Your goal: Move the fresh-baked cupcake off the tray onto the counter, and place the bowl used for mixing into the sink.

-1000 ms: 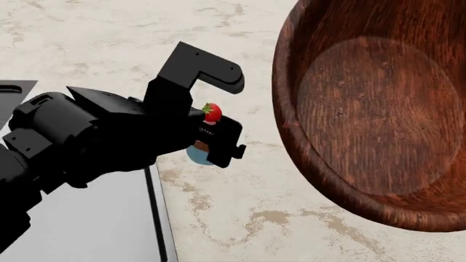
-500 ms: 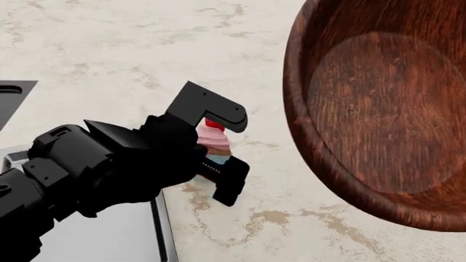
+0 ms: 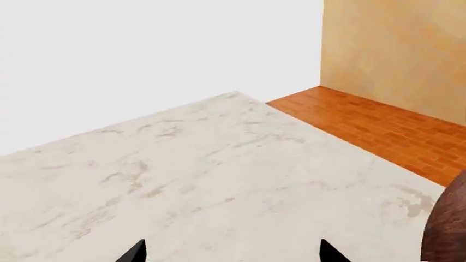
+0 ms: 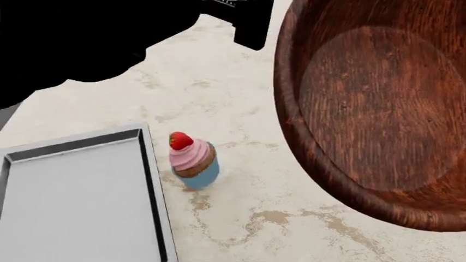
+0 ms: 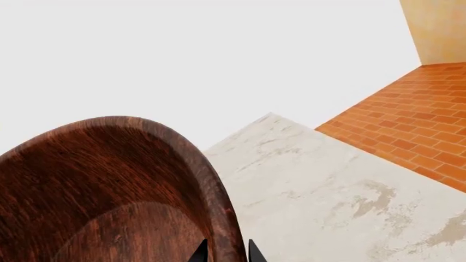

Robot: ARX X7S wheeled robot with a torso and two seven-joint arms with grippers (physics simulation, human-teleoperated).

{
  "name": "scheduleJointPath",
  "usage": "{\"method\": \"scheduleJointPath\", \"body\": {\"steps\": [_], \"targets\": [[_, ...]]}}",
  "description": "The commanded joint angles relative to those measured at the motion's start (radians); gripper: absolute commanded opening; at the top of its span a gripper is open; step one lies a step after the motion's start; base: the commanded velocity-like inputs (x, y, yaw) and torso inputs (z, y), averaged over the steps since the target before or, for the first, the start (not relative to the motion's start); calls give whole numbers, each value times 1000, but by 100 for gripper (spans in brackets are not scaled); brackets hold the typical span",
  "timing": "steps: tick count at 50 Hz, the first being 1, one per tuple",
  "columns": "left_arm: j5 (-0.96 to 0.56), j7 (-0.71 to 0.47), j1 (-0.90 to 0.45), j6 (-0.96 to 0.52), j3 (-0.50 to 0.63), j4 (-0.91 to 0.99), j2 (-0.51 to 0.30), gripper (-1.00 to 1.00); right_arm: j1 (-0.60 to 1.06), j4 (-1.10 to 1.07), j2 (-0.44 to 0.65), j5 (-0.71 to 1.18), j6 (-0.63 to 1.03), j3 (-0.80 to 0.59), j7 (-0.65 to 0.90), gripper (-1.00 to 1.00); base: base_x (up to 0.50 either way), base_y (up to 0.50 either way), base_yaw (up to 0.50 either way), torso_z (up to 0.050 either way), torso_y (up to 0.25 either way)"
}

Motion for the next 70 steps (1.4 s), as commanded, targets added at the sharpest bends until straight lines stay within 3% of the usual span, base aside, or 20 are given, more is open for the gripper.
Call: {"method": "scheduleJointPath", "body": {"steps": [1,11,23,38,48,70], "targets": [[-62,-140,-194,12,-100,202,-133,100,-15,-21,3,24,-10,27,-2,-100,0,0,0,0,0],[-153,-282,-256,-19,-183,417,-332,100,-11,-36,0,21,-10,8,-6,-100,0,0,0,0,0],[-227,-576,-180,17,-244,806,-725,100,52,-30,7,4,-19,-63,8,-100,0,0,0,0,0],[-278,-798,-185,62,-336,1182,-1118,100,229,-11,39,4,-22,-231,49,-100,0,0,0,0,0],[-284,-773,-155,104,-345,1192,-1165,100,294,-7,46,-8,-14,-300,65,-100,-154,361,0,0,0],[-272,-738,-113,125,-347,1194,-1164,100,395,-18,67,-10,13,-418,90,-100,-171,500,0,0,0]]}}
